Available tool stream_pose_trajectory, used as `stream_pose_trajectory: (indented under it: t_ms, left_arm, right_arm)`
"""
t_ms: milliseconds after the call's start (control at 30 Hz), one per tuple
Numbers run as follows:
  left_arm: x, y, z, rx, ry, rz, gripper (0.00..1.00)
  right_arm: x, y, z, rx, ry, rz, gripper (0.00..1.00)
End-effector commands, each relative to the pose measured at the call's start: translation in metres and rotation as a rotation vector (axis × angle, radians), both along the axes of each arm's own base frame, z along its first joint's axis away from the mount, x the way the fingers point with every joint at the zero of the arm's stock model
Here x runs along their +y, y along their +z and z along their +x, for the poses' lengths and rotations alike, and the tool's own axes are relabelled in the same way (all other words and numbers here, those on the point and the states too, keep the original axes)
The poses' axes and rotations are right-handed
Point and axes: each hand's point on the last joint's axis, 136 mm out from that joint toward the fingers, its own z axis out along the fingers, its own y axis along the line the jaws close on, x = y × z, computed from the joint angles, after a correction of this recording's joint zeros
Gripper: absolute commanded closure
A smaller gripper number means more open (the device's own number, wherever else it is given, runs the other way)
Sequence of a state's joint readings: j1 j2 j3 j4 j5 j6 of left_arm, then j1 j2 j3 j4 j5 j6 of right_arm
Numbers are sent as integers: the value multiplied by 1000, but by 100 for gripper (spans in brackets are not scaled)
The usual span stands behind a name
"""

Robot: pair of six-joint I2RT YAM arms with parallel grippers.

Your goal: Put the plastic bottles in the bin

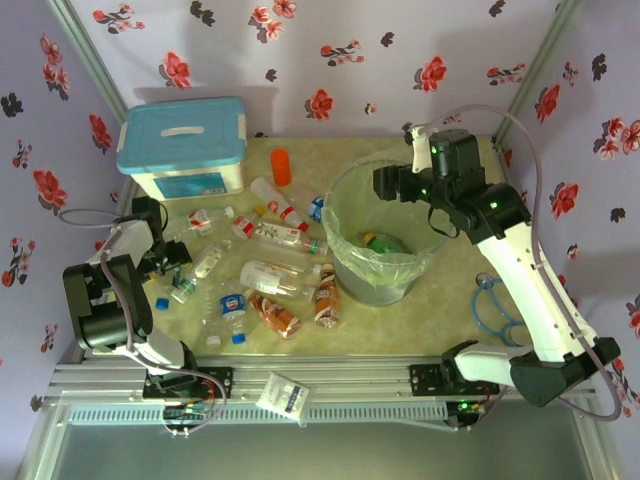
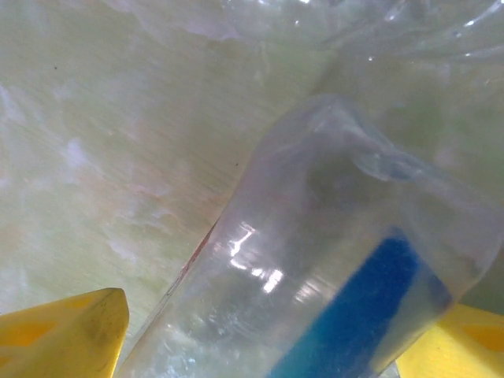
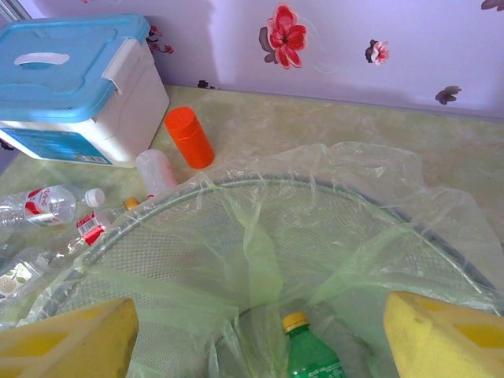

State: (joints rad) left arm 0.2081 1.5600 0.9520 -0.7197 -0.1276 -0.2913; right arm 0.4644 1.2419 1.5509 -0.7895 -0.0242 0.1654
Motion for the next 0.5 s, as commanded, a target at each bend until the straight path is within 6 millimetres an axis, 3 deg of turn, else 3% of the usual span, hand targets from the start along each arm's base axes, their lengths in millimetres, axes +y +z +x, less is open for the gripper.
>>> stream_pose_trajectory:
  t_ms: [0, 167, 367, 467]
  left_arm:
    - [6, 17, -3, -14, 11, 30, 23]
    - [7, 43, -1, -68, 7, 46, 31]
    - [7, 67, -1, -116, 5, 57, 32]
    - [11, 72, -5, -111, -1, 84, 23]
  right_arm:
    - [-7, 6, 2, -23, -24, -12, 18]
    - [-6, 7, 3, -25, -25, -9, 18]
    - [-6, 7, 2, -21, -25, -9, 18]
    - [-7, 6, 2, -19, -24, -12, 18]
